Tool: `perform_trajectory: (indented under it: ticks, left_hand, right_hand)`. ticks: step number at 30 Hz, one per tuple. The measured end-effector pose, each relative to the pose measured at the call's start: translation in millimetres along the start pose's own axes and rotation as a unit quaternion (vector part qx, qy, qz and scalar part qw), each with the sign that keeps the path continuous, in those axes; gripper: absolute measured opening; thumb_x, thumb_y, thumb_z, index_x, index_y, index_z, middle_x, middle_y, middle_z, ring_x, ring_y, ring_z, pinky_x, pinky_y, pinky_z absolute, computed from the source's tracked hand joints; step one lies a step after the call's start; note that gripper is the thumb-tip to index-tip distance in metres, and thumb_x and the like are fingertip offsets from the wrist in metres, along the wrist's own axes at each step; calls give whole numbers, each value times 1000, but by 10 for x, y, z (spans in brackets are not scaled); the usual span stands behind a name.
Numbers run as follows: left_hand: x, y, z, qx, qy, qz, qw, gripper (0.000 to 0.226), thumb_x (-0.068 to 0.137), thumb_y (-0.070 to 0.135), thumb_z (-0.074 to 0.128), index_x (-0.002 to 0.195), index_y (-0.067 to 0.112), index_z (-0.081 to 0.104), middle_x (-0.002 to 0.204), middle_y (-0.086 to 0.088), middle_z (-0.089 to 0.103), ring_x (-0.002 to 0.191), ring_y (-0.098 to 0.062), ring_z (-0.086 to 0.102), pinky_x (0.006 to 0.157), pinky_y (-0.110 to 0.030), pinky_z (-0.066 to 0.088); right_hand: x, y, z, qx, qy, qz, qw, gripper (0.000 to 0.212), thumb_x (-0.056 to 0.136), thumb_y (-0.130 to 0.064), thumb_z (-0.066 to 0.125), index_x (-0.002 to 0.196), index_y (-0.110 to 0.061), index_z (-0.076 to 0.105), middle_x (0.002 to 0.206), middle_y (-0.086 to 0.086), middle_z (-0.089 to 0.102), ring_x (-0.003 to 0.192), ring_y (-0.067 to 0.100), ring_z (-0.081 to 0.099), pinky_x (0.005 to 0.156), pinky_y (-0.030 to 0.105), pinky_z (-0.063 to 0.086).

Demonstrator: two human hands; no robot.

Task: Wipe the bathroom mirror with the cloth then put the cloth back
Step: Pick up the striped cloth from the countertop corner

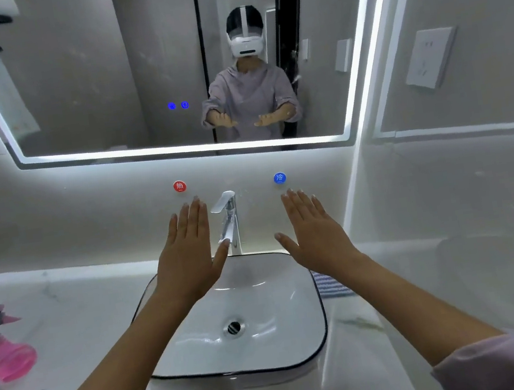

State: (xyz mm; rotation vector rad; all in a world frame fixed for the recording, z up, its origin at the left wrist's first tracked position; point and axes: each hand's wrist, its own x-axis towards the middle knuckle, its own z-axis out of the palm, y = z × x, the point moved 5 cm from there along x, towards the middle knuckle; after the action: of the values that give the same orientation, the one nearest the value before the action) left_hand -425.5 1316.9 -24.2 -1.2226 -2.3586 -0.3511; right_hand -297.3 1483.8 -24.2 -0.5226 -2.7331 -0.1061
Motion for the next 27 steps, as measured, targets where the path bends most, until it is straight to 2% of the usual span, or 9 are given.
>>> perform_trajectory:
  ticks: [3,7,12,17,23,27]
  left_hand:
    - [141,13,131,4,-7,-8,1000,77,95,53,21,149,5,-4,158,-10,-6,146,-23,-7,117,-34,-8]
    - [352,-7,283,8,-11,-12,1000,80,90,59,4,149,5,-3,158,-10,-7,146,-23,-7,115,-33,-11]
    - [580,-75,473,-15,-16,7,1000,77,94,55,21,149,9,-4,159,-8,-7,145,-20,-9,114,-30,-12]
    - [804,-189,636,-26,-11,35,999,77,92,57,20,149,12,-6,158,-5,-10,139,-15,-19,110,-28,-18]
    - [958,-301,837,-20,-24,72,997,77,92,57,20,149,10,-4,158,-5,-8,138,-16,-19,110,-29,-17]
    - [1007,-322,920,-28,-29,81,996,76,94,54,27,150,9,-1,158,-6,-6,138,-17,-19,110,-28,-18]
  right_hand:
    - [133,122,99,1,-7,-8,1000,73,100,-49,28,152,-10,-4,162,8,-5,149,21,-8,120,33,-8]
    - [310,255,197,6,-8,-6,1000,73,100,-49,29,152,-10,-4,162,8,-4,149,22,-7,120,34,-6]
    - [484,329,289,9,-4,11,1000,74,100,-48,31,152,-8,-3,161,10,-4,149,22,-7,120,34,-7]
    - [683,323,389,6,-3,38,999,73,100,-48,30,152,-8,-4,161,10,-5,149,22,-7,121,34,-6]
    - [763,340,494,2,2,72,997,74,100,-48,30,152,-8,-4,161,9,-5,149,21,-8,121,34,-6]
    - [763,395,549,-3,-3,90,996,74,100,-48,30,152,-8,-4,161,9,-6,148,21,-9,120,33,-7]
